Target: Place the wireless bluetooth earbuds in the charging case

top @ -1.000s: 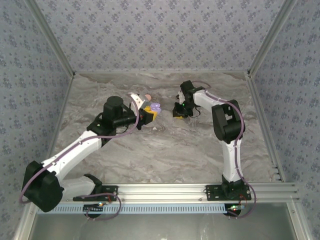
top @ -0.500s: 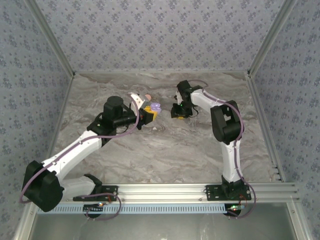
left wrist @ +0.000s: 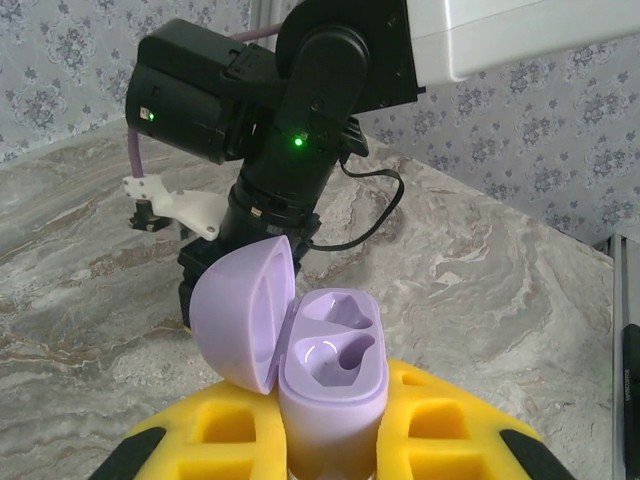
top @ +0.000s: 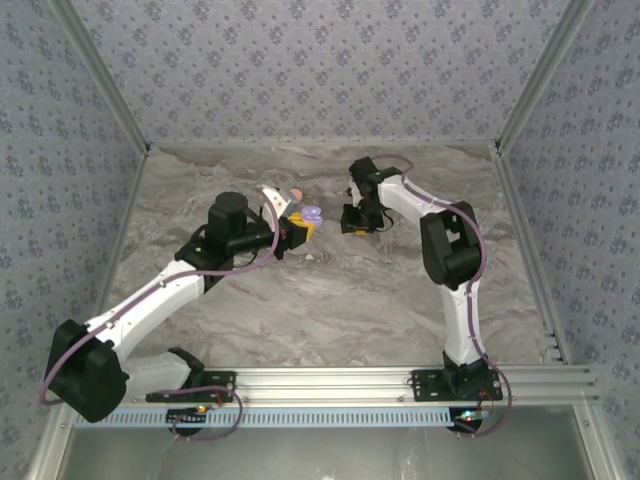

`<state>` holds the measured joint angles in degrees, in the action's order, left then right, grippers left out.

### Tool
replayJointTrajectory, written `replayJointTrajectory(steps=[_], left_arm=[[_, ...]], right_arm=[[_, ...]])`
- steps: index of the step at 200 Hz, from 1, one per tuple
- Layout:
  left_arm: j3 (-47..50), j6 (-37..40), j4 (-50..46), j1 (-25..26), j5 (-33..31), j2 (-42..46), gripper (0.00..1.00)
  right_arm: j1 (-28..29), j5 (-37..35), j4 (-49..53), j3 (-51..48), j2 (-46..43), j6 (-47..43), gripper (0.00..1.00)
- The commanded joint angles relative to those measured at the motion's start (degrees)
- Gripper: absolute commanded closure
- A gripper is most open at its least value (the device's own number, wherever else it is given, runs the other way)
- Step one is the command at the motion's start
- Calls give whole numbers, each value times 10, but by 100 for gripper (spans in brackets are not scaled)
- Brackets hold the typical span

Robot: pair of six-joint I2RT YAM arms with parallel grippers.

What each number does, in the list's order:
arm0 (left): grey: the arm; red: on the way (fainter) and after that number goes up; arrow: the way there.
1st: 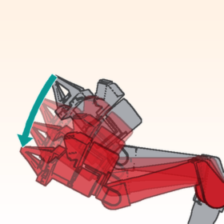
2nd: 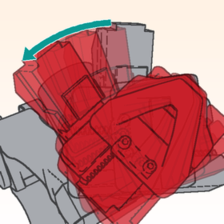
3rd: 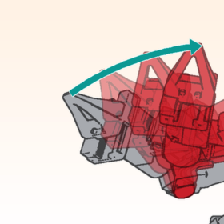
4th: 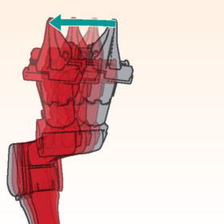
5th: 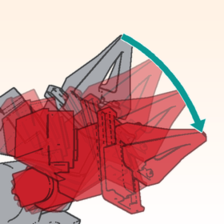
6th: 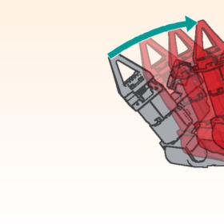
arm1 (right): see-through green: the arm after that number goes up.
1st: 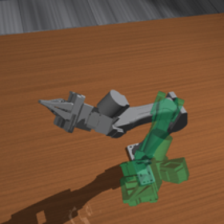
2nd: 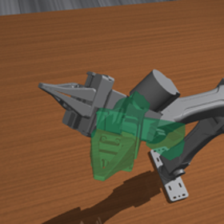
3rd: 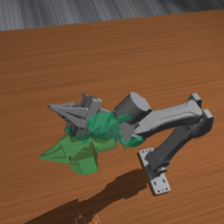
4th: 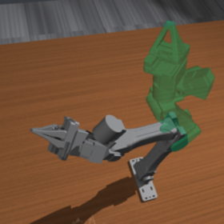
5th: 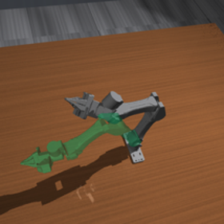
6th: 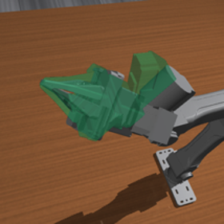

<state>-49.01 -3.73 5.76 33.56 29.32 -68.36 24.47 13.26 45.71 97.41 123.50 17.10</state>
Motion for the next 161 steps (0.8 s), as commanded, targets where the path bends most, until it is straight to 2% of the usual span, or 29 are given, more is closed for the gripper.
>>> replayJointTrajectory(steps=[1, 96, 114, 140, 161], left_arm=[[-24, -2, 7, 3, 15, -2, 90], [-25, -3, 8, 3, 16, -6, 90], [-25, -3, 7, 3, 16, -6, 90], [-25, -3, 7, 3, 16, -5, 90], [-23, -3, 7, 3, 17, -5, 90]], right_arm=[[7, 1, 25, 23, 15, 2, 67], [18, 9, 19, 41, 6, -16, 66], [20, -11, 16, 37, -5, -11, 66], [21, -76, 33, 36, -11, 8, 66], [20, -86, 43, 35, -7, 18, 66]])
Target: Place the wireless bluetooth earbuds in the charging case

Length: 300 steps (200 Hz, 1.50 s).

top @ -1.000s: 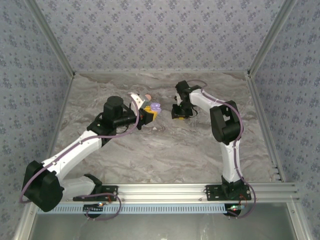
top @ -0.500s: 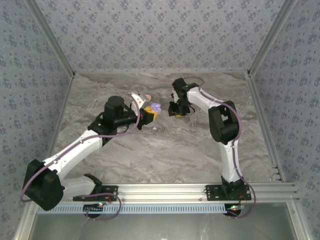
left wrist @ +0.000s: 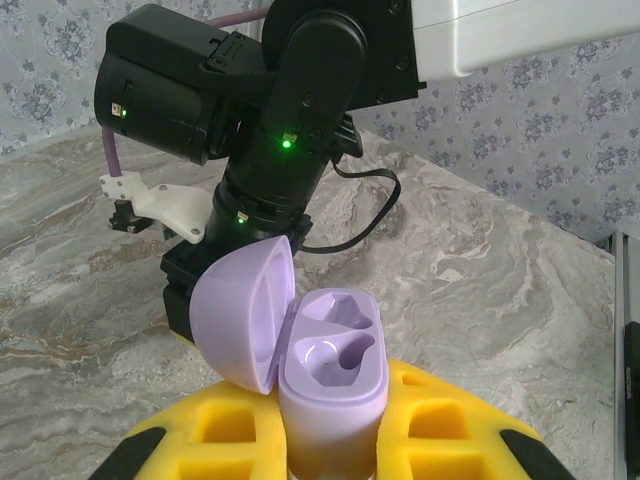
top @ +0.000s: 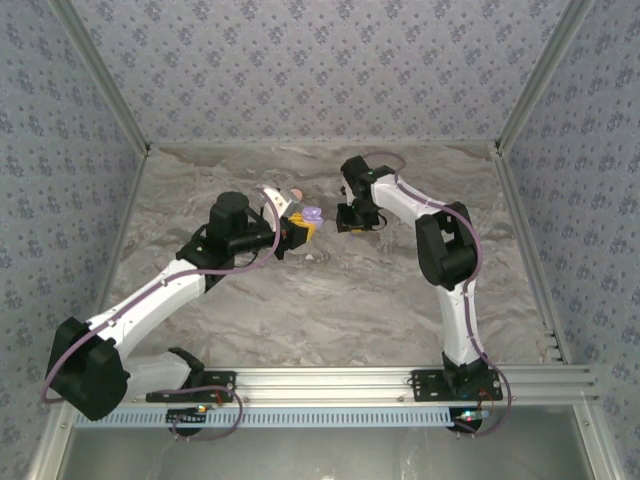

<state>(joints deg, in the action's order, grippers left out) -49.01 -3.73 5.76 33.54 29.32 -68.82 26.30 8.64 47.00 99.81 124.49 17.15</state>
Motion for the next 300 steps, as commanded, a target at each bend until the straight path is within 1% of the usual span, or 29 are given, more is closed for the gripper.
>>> replayJointTrajectory(steps=[1, 41, 75, 103, 167, 300], left_arm=[[-23, -4, 7, 3, 17, 0, 90], [-22, -5, 11, 3, 17, -1, 90], [-22, -4, 12, 3, 18, -3, 90], [-21, -4, 11, 3, 18, -1, 90], [-21, -4, 11, 3, 18, 0, 90], [-25, -2, 7, 3, 16, -2, 90]], right_arm=[[2, -40, 30, 10, -17, 18, 66], [2, -35, 33, 5, -10, 30, 63], [3, -12, 33, 9, 0, 31, 62], [3, -14, 40, 14, 10, 33, 62], [3, 4, 40, 23, 26, 32, 60], [6, 34, 44, 49, 47, 11, 63]])
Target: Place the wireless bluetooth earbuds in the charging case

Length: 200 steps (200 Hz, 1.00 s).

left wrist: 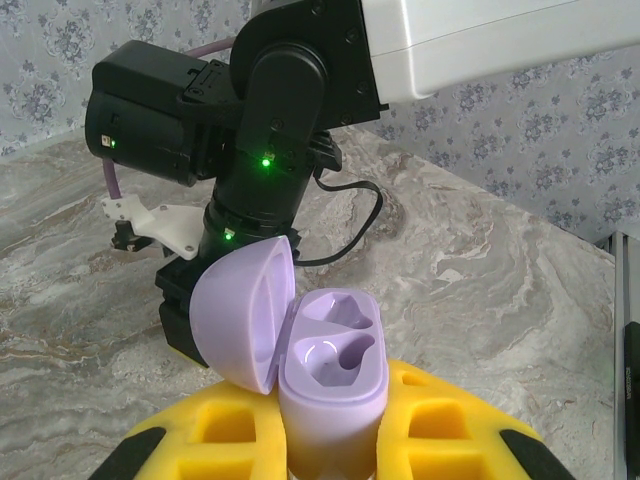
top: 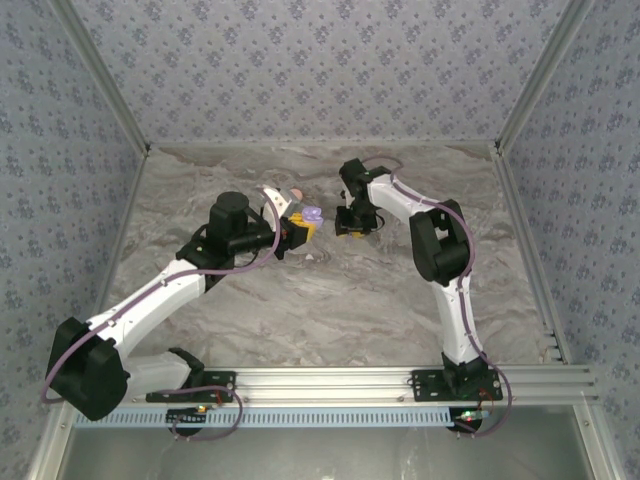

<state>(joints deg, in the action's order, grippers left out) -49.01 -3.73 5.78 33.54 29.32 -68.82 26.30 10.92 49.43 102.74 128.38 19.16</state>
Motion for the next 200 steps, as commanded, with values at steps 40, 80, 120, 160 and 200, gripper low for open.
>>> replayJointTrajectory(steps=[40, 80, 120, 160, 200], left_arm=[[-27, -2, 5, 3, 17, -4, 90], [-28, -2, 5, 3, 17, -4, 90], [-28, -3, 5, 3, 17, -5, 90], [-26, -3, 5, 3, 18, -2, 90], [-23, -3, 6, 3, 17, 1, 90]], right_arm=[[10, -20, 36, 32, 14, -17, 64], [16, -64, 49, 40, 23, -22, 67], [23, -67, 52, 50, 31, -28, 71], [27, -80, 62, 59, 41, -24, 73], [29, -87, 66, 64, 48, -22, 76]])
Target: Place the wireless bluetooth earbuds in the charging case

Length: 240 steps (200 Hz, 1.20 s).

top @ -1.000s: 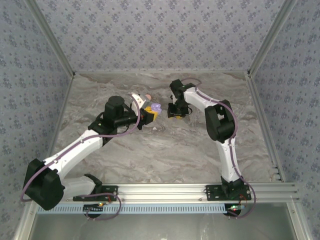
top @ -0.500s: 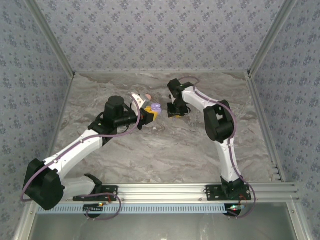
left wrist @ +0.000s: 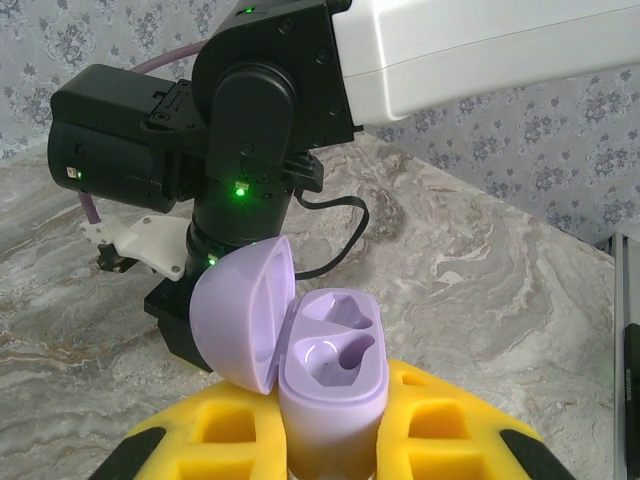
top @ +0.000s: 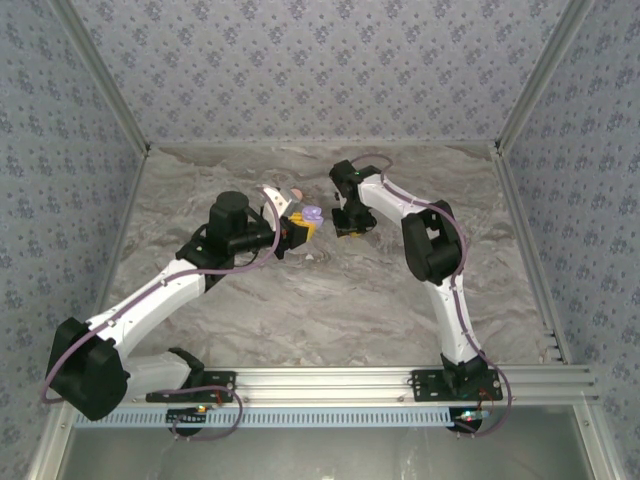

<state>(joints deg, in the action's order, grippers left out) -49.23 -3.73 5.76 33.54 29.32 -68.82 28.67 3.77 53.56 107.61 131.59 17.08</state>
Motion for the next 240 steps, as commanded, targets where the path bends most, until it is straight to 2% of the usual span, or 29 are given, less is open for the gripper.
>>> replayJointTrajectory(steps=[1, 63, 113, 154, 240], left_arm=[[-22, -4, 7, 3, 17, 1, 90], [-21, -5, 7, 3, 17, 2, 90], [-21, -7, 3, 4, 13, 1, 91], [-24, -18, -2, 4, -14, -8, 93], [-27, -48, 28, 3, -16, -52, 92]], right_arm=[[5, -16, 24, 15, 16, -1, 76], [9, -28, 35, 10, 18, -3, 77], [8, -21, 27, -3, 6, 0, 84], [-10, 20, -6, -36, -24, 9, 85], [-60, 100, -79, -117, -86, 24, 85]])
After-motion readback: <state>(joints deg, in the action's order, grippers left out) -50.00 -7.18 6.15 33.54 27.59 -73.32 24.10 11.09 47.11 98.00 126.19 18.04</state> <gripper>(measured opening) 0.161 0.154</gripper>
